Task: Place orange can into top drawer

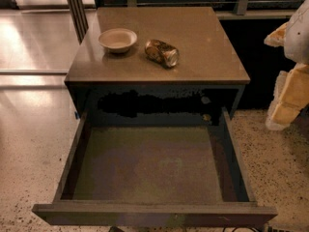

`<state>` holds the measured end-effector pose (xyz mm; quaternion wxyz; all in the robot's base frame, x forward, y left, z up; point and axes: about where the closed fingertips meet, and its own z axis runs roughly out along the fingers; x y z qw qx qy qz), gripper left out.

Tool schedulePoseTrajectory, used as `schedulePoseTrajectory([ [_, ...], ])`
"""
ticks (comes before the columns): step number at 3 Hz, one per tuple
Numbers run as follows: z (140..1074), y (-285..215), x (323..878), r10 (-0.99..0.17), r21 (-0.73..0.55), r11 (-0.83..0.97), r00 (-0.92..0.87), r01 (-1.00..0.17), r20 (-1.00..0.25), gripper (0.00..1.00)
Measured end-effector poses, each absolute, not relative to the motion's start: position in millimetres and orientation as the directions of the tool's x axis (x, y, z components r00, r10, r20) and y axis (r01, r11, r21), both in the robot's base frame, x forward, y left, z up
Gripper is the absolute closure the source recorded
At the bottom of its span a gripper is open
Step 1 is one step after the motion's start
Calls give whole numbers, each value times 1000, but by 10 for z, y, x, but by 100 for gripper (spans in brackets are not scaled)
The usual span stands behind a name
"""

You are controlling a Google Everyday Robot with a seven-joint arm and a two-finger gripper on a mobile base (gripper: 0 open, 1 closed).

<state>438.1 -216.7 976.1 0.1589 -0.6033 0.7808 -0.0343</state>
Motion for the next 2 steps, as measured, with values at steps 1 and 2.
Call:
schedulePoseTrajectory([
  [1, 9761, -2166, 4383, -953, -245, 269, -221, -931, -207, 0],
  [2, 9678, -2045, 4721, -967, -241, 207, -162, -948, -196, 0],
])
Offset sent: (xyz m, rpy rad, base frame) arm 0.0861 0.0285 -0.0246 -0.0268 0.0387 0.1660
